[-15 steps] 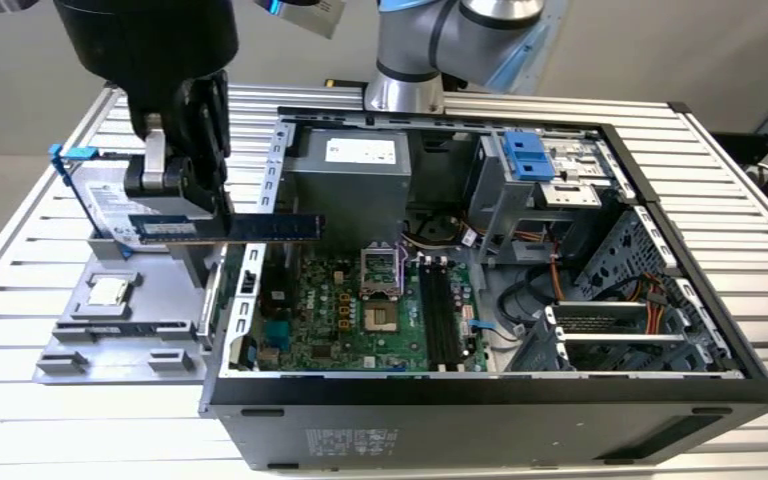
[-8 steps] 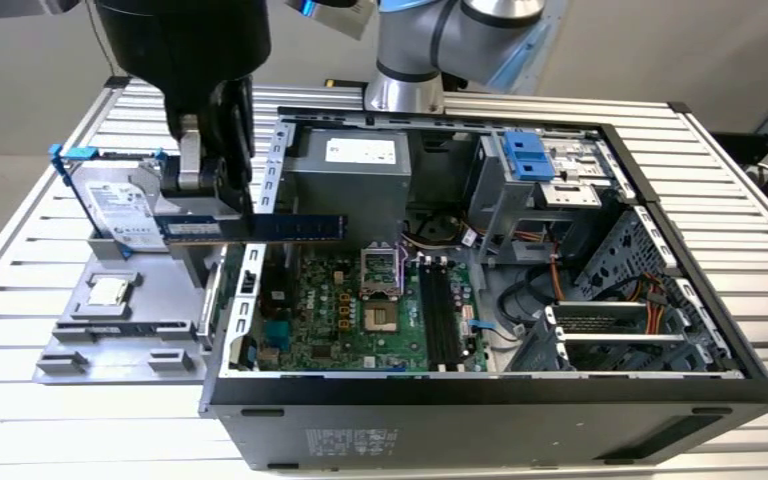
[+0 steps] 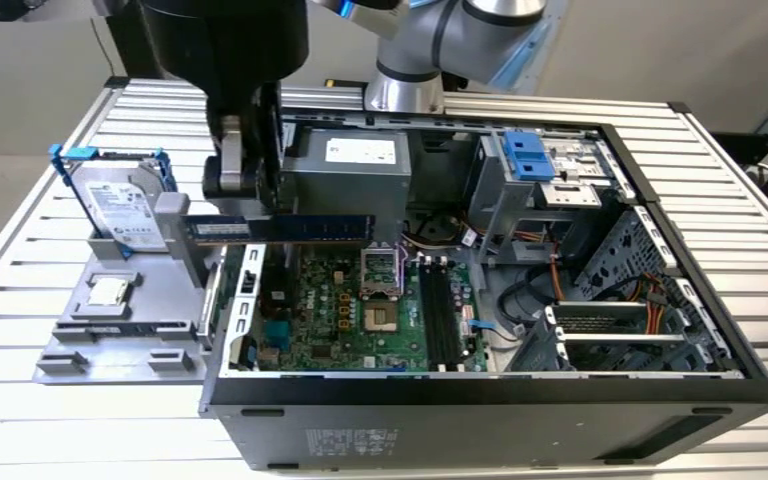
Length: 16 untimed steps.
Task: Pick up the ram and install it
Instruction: 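Pick up the ram and move it above insertion slot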
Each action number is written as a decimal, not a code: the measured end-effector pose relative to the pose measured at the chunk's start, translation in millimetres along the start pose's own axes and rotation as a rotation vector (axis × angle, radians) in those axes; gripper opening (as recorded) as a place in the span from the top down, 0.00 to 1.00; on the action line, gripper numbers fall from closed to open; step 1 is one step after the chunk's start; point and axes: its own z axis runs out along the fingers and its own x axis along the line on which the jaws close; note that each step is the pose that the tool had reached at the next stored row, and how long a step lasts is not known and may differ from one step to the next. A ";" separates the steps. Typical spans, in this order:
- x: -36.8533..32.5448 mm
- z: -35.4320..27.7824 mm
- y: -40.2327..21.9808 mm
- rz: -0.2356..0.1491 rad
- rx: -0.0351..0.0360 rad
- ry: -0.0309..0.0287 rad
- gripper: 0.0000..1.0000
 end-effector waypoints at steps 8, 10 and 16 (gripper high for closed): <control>0.7 0.2 -22.2 0.000 0.0000 0.0000 1.00; 0.8 0.2 -27.1 0.000 0.0000 0.0000 1.00; 1.3 0.4 -42.3 0.000 0.0001 0.0000 1.00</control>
